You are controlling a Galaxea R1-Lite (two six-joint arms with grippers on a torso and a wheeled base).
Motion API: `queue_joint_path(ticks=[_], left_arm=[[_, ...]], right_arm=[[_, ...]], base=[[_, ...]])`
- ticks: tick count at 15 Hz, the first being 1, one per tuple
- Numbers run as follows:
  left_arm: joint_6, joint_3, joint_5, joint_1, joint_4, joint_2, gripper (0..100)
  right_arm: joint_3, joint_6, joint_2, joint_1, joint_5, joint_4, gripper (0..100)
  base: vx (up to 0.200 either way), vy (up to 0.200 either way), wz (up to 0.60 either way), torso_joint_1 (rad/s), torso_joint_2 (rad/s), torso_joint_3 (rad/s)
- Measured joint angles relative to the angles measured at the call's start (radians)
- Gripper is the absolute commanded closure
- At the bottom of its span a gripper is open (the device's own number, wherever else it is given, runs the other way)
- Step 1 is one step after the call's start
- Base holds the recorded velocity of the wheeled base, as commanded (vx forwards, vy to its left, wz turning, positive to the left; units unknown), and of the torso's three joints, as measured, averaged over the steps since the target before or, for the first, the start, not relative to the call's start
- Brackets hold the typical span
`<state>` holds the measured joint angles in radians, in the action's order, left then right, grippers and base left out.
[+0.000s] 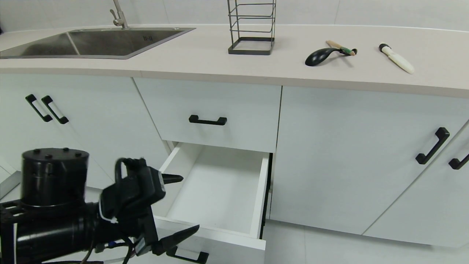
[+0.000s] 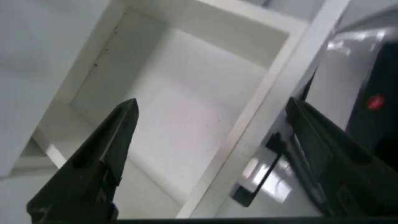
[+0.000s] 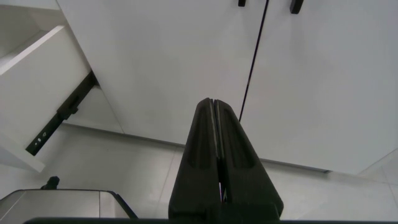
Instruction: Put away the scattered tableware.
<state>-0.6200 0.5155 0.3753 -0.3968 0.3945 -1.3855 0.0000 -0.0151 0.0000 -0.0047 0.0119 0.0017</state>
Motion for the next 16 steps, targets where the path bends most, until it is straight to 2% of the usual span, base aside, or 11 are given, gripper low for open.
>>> queue_joint_path(ticks=[1,3,5,6,7,9,11,13,14,15,16], left_arm=[[0.108,0.010,0.002,0.003,0.001,0.031,0],[0.350,0.043,0.016,0.023,0.007,0.109,0],[0.524,0.070,0.088,0.047,0.010,0.193,0],[0.583,0.070,0.138,0.057,0.010,0.241,0],[0.626,0.049,0.171,0.066,0.016,0.294,0],[0.710,-0.060,0.207,0.080,0.049,0.419,0],[0.752,-0.178,0.210,0.089,0.113,0.546,0],[0.768,-0.258,0.152,0.100,0.138,0.673,0],[0.771,-0.288,0.092,0.111,0.130,0.736,0],[0.767,-0.315,0.029,0.122,0.105,0.794,0],[0.739,-0.339,-0.018,0.133,0.066,0.851,0]], right_arm=[[0.000,0.000,0.000,0.000,0.000,0.000,100],[0.000,0.000,0.000,0.000,0.000,0.000,100],[0.000,0.000,0.000,0.000,0.000,0.000,100],[0.000,0.000,0.000,0.000,0.000,0.000,100],[0.000,0.000,0.000,0.000,0.000,0.000,100],[0.000,0.000,0.000,0.000,0.000,0.000,100],[0.000,0.000,0.000,0.000,0.000,0.000,100],[0.000,0.000,0.000,0.000,0.000,0.000,100],[0.000,0.000,0.000,0.000,0.000,0.000,100],[0.000,0.000,0.000,0.000,0.000,0.000,100],[0.000,0.000,0.000,0.000,0.000,0.000,100]], base=[[0.000,0.000,0.00,0.000,0.00,0.000],[0.000,0.000,0.00,0.000,0.00,0.000],[0.000,0.000,0.00,0.000,0.00,0.000],[0.000,0.000,0.00,0.000,0.00,0.000],[0.000,0.000,0.00,0.000,0.00,0.000],[0.000,0.000,0.00,0.000,0.00,0.000],[0.000,0.000,0.00,0.000,0.00,0.000],[0.000,0.000,0.00,0.000,0.00,0.000],[0.000,0.000,0.00,0.000,0.00,0.000],[0.000,0.000,0.00,0.000,0.00,0.000],[0.000,0.000,0.00,0.000,0.00,0.000]])
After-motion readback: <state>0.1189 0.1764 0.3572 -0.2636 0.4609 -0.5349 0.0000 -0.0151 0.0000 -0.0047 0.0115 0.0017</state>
